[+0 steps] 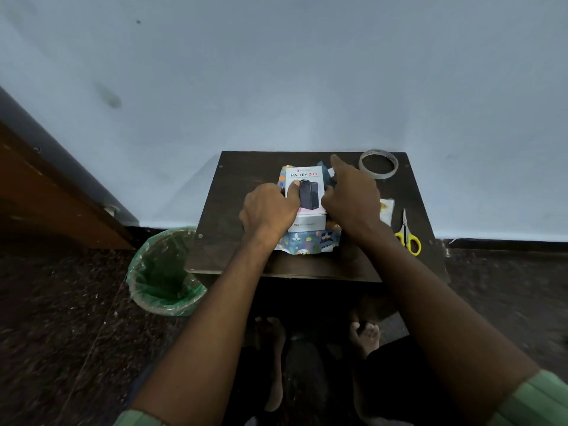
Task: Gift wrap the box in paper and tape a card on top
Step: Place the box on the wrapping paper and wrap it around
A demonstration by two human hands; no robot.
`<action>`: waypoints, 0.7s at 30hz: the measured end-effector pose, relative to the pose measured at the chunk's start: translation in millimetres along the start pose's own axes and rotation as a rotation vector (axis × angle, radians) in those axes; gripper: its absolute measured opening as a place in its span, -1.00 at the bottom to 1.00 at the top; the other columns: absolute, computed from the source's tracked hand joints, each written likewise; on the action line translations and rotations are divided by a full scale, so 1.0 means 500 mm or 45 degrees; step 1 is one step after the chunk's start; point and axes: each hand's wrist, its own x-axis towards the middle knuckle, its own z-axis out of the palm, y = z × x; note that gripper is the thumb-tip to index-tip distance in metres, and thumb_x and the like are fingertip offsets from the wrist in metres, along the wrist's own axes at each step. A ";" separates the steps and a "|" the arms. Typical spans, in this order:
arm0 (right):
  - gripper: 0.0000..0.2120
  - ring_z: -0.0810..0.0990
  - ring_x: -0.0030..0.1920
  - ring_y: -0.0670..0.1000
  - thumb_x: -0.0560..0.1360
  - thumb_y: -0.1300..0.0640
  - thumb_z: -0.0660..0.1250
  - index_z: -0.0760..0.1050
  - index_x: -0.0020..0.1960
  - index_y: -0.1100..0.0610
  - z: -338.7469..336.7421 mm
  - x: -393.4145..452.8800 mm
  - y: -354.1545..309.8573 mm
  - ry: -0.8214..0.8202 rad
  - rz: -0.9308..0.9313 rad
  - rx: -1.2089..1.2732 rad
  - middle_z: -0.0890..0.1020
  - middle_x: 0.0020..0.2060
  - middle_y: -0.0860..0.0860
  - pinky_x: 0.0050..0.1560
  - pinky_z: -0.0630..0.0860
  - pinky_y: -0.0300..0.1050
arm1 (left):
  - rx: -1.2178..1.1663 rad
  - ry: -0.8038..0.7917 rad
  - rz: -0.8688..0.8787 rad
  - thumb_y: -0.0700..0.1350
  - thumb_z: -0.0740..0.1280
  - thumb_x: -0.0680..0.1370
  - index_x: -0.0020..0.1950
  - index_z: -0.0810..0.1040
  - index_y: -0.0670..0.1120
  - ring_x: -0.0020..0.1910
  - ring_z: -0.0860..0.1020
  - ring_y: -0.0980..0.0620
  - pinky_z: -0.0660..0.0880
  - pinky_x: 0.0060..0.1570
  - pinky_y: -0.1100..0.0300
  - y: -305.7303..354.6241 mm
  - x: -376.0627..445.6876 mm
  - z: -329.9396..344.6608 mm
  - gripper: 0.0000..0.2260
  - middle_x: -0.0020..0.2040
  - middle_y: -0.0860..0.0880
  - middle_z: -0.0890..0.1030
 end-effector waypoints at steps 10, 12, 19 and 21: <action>-0.13 0.67 0.02 0.09 0.51 0.19 0.35 -0.02 0.70 0.08 -0.017 -0.017 0.020 -0.112 0.100 0.395 0.73 -0.06 0.04 0.08 0.57 0.02 | 0.002 -0.006 0.118 0.48 0.02 0.58 0.05 0.66 -0.05 0.07 0.62 -0.20 0.52 -0.04 -0.02 0.011 -0.043 -0.009 -0.32 0.02 -0.07 0.67; -0.20 0.68 -0.01 0.01 0.51 0.21 0.37 0.11 0.67 0.13 -0.019 -0.009 0.032 -0.091 0.247 0.600 0.73 -0.11 0.01 0.10 0.59 -0.02 | -0.026 -0.015 0.133 0.57 0.08 0.47 0.20 0.62 -0.02 0.15 0.59 -0.19 0.55 0.06 -0.07 0.026 -0.059 -0.010 -0.25 0.12 -0.06 0.67; -0.83 0.67 -0.01 0.06 0.44 0.19 0.44 0.69 0.02 0.16 -0.019 0.013 0.051 -0.213 0.324 0.459 0.72 -0.07 0.04 0.06 0.61 0.01 | -0.075 -0.161 -0.028 0.40 0.43 0.43 0.51 0.33 -0.08 0.35 0.52 -0.22 0.46 0.19 -0.07 0.060 -0.068 -0.009 -0.17 0.38 -0.13 0.52; -0.89 0.65 -0.19 0.06 0.43 0.17 0.45 0.66 -0.16 0.24 -0.014 0.019 0.055 -0.240 0.342 0.467 0.70 -0.24 0.11 -0.14 0.58 0.00 | -0.306 -0.219 -0.157 0.37 0.41 0.41 0.41 0.41 -0.07 0.25 0.56 -0.15 0.44 0.08 0.02 0.057 -0.052 -0.019 -0.26 0.28 -0.07 0.58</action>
